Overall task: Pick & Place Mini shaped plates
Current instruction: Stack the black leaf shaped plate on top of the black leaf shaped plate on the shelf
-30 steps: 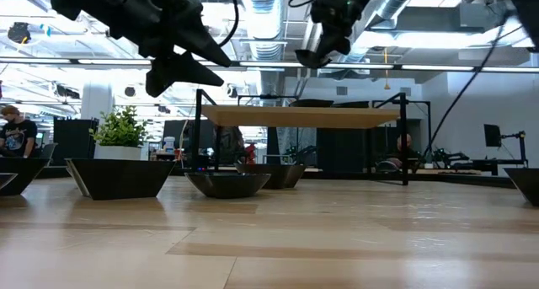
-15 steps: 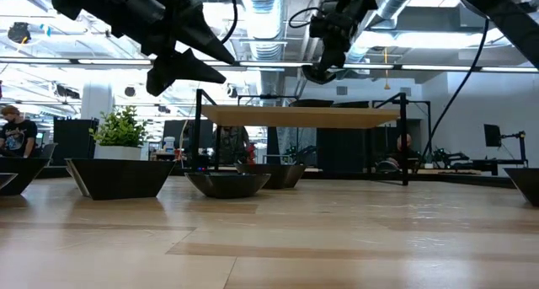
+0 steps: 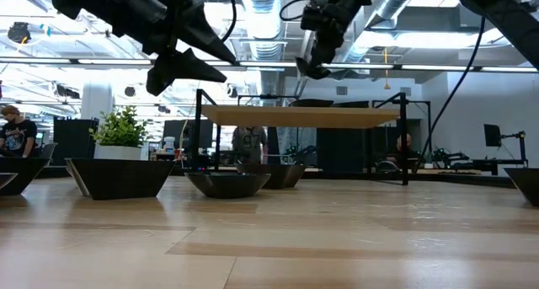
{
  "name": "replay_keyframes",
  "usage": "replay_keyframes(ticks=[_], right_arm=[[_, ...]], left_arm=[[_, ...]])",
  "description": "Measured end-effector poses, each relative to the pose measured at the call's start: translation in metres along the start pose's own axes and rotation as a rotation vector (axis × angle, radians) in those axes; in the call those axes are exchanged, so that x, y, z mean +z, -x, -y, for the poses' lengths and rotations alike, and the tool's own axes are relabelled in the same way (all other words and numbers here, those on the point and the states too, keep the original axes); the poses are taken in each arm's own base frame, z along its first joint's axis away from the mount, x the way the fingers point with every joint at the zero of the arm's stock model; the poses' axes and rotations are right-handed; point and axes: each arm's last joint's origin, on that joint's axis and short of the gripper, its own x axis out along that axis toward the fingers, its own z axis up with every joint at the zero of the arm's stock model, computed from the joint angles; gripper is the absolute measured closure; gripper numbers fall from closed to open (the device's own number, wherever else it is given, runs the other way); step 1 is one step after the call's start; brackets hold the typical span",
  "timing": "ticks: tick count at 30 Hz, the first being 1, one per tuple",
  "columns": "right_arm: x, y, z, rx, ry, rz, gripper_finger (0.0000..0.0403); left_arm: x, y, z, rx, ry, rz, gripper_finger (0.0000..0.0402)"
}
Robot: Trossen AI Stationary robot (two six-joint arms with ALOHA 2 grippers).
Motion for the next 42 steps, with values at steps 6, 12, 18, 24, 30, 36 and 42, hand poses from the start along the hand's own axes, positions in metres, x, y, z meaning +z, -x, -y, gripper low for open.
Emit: replay_keyframes(ticks=[6, 12, 18, 24, 30, 36, 42], right_arm=[[0.003, 0.0, 0.001, -0.024, 0.021, 0.013, 0.0403], [-0.006, -0.014, 0.015, 0.014, -0.049, -0.03, 0.0403], [-0.01, -0.037, 0.03, 0.04, -0.119, -0.072, 0.0403], [-0.012, -0.04, 0.034, 0.037, -0.129, -0.08, 0.0403], [-0.013, -0.04, 0.033, 0.046, -0.121, -0.09, 0.0403], [-0.014, -0.04, 0.032, 0.049, -0.121, -0.096, 0.0403], [-0.014, -0.04, 0.032, 0.048, -0.118, -0.097, 0.0397]], left_arm=[[0.0, 0.0, 0.0, -0.003, 0.002, 0.004, 0.0243], [0.0, 0.0, 0.001, -0.007, 0.003, 0.006, 0.0243], [-0.002, 0.001, 0.003, -0.031, -0.003, -0.015, 0.0243], [-0.005, 0.002, 0.006, -0.043, -0.009, -0.023, 0.0243], [-0.005, 0.002, 0.006, -0.043, -0.013, -0.024, 0.0243], [-0.005, 0.002, 0.006, -0.043, -0.013, -0.024, 0.0243], [-0.005, 0.002, 0.006, -0.043, -0.013, -0.024, 0.0243]])
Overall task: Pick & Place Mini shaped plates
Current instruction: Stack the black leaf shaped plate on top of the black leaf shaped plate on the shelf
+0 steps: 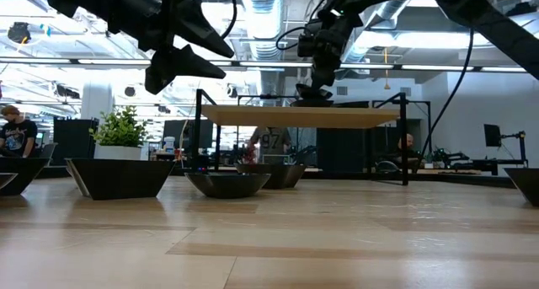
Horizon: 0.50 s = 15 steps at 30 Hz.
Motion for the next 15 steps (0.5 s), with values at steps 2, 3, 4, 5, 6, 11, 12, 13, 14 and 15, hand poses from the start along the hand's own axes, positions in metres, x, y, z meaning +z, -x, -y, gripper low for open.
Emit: replay_keyframes(ticks=[2, 3, 4, 5, 6, 11, 12, 13, 14, 15], right_arm=[[0.0, 0.0, 0.0, 0.0, -0.001, 0.0, 0.0385], [0.0, 0.0, 0.0, 0.0, -0.001, 0.0, 0.0377], [0.0, 0.0, 0.0, 0.0, -0.001, 0.0, 0.0368], [0.0, 0.0, 0.0, 0.0, -0.002, 0.0, 0.036], [0.0, 0.0, 0.0, 0.0, -0.003, 0.0, 0.0351], [0.0002, 0.0004, 0.001, -0.044, 0.003, -0.019, 0.0325], [0.0004, 0.0011, 0.0015, -0.064, 0.006, -0.025, 0.0323], [0.0009, 0.0025, 0.0017, -0.086, 0.01, -0.025, 0.0322], [0.0014, 0.0051, 0.001, -0.106, 0.009, -0.021, 0.0322], [0.0018, 0.0079, 0.0002, -0.121, 0.005, -0.015, 0.0322]], left_arm=[[0.0, 0.0, 0.0, 0.0, 0.0, 0.0, 0.0243], [0.0, 0.0, 0.0, 0.0, 0.0, 0.0, 0.0243], [0.0001, 0.0, 0.0001, 0.0, 0.0, 0.0, 0.0243], [0.0001, 0.0, 0.0001, -0.001, 0.001, 0.001, 0.0243], [0.0001, 0.0, 0.0001, -0.001, 0.001, 0.001, 0.0243], [0.0002, 0.0, 0.0002, -0.002, 0.001, 0.002, 0.0243], [0.0002, 0.0, 0.0002, -0.002, 0.001, 0.002, 0.0243], [0.0002, 0.0, 0.0002, -0.002, 0.001, 0.002, 0.0243], [0.0001, 0.0, 0.0001, -0.002, 0.001, 0.002, 0.0243], [0.0001, 0.0, 0.0001, -0.002, 0.001, 0.002, 0.0243]])
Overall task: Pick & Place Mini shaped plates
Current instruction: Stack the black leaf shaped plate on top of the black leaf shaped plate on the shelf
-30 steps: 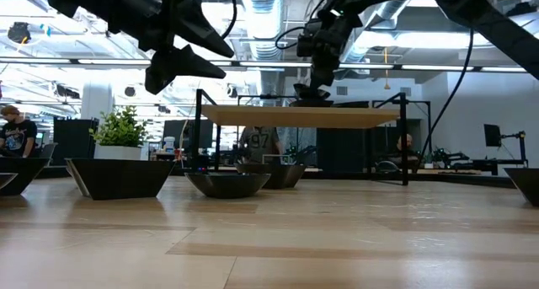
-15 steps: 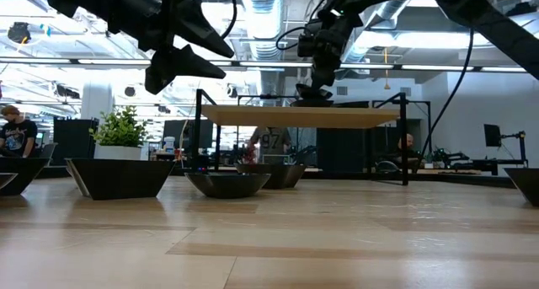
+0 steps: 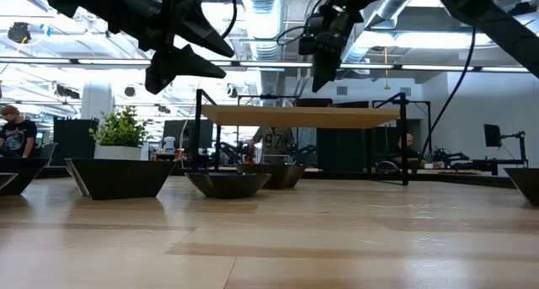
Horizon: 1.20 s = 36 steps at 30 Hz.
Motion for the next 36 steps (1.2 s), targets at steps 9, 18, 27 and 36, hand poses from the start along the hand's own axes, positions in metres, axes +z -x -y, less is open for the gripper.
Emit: replay_keyframes(ticks=[9, 18, 27, 36], right_arm=[[0.012, 0.048, -0.021, -0.131, -0.013, 0.196, 0.0322], [0.022, 0.088, -0.086, -0.11, 0.08, 0.301, 0.0322], [0.018, 0.109, -0.152, 0.005, 0.054, 0.294, 0.0322], [0.005, 0.126, -0.212, 0.115, -0.006, 0.237, 0.0322]], left_arm=[[0.0, 0.0, 0.0, 0.0, -0.001, 0.0, 0.0243], [-0.001, 0.0, 0.001, -0.025, -0.004, -0.023, 0.0243], [-0.007, 0.001, 0.0, -0.088, -0.04, -0.15, 0.0243], [-0.004, 0.006, 0.002, -0.125, -0.091, -0.156, 0.0243]])
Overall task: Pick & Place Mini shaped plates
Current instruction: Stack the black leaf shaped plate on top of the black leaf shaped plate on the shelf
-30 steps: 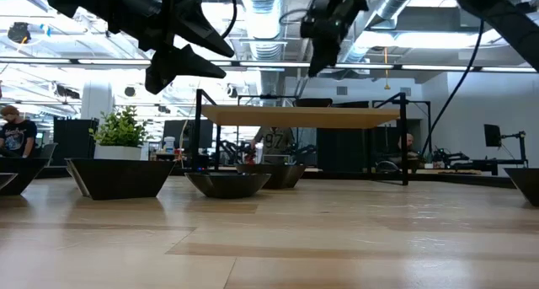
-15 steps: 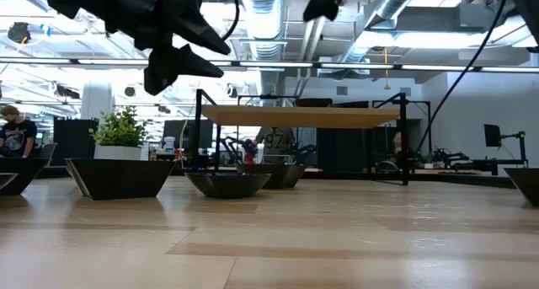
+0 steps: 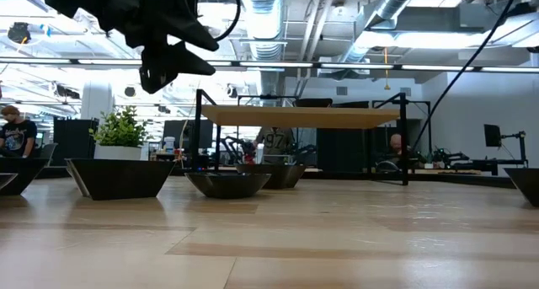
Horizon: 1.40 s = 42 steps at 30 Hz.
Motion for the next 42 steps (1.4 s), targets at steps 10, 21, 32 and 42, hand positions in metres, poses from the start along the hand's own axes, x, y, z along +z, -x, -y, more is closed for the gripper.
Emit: replay_keyframes(ticks=[10, 21, 32, 42], right_arm=[[-0.023, 0.031, -0.084, -0.174, -0.004, 0.05, 0.0322], [-0.049, 0.052, -0.146, -0.074, 0.162, 0.1, 0.0322], [-0.076, 0.074, -0.128, -0.166, 0.143, 0.149, 0.0322], [-0.146, 0.012, -0.096, -0.142, 0.025, 0.401, 0.0322]], left_arm=[[-0.004, 0.0, -0.003, 0.023, -0.06, -0.044, 0.0243], [-0.003, 0.0, -0.004, 0.021, -0.09, -0.046, 0.0243], [0.012, 0.003, 0.001, 0.061, -0.135, -0.079, 0.0243], [0.025, 0.003, -0.013, 0.122, -0.092, -0.084, 0.0243]])
